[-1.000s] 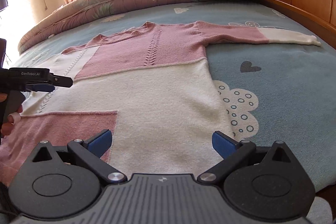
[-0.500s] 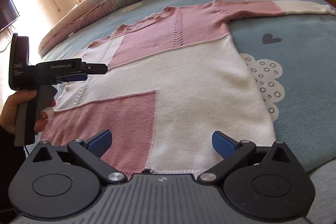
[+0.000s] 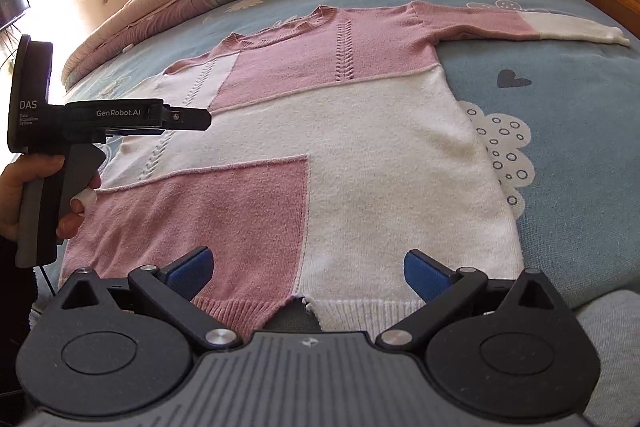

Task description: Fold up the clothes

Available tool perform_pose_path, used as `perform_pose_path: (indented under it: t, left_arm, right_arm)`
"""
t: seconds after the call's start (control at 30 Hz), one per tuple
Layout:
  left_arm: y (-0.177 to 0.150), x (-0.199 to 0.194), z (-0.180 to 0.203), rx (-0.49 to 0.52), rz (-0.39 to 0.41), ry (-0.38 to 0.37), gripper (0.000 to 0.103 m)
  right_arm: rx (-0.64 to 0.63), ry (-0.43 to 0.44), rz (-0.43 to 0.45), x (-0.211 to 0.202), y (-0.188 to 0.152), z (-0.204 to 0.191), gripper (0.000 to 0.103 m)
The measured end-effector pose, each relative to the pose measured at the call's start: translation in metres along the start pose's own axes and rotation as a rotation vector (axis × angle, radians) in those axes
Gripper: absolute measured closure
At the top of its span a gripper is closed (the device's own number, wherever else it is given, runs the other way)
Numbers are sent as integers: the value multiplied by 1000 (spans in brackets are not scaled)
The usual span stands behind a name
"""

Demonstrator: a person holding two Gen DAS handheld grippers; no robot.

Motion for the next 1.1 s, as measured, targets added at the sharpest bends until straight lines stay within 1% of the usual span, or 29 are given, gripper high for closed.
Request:
perform_pose_path:
  t: [0.07,0.13,0.2,0.27,0.33,0.5,0.6,0.67,0.8,0.93,1.03,1.1]
  left_arm:
    - [-1,-2,-2,2,1,5,1]
    - [-2,-3,-4,4,3,11,1]
    - [-3,-5,-6,6,4,16,1]
    - [-4,-6,-8,8,6,21,1]
    - [-4,-8,-11,10,7,27,1]
    - [-7,-11,-15,18,9,39,1]
    - [-9,-10,-11,43,8,47,1]
    - [-10,-9,-9,49,5,42,1]
    - [-12,-6,-5,57,-3,38,1]
    - [-15,-7,-1,70,-7,30,1]
    - [-21,-2,1,62,-50,21,1]
    - [-28,3,2,29,-122,5,1]
  right_arm:
    - [25,-45,-27,9,-2,9,0]
    - [52,-71,-56,13,-7,14,0]
    - [32,-84,-59,12,-7,9,0]
    - [-10,-93,-48,13,-4,1,0]
    - [-62,-75,-35,18,1,-10,0]
    - [-159,-26,-45,48,13,-41,0]
    - [-241,-54,-87,67,6,-53,0]
    - [-303,-84,-94,69,-3,-58,0]
    - [-312,-66,-45,60,-15,-55,0]
    - [-316,-81,-6,59,-20,-58,0]
    - [-316,-81,-1,59,-20,-58,0]
    - [-318,-78,1,59,-20,-57,0]
Point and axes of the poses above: each gripper's, at about its wrist camera, not at the fingertips, and x roughly the way its jaws point, z to its right, y to its top, the point moved 3 cm from there along x, roughly the way its jaws point, and after that the axes turned 9 degrees about y, right-handed, at the moved point
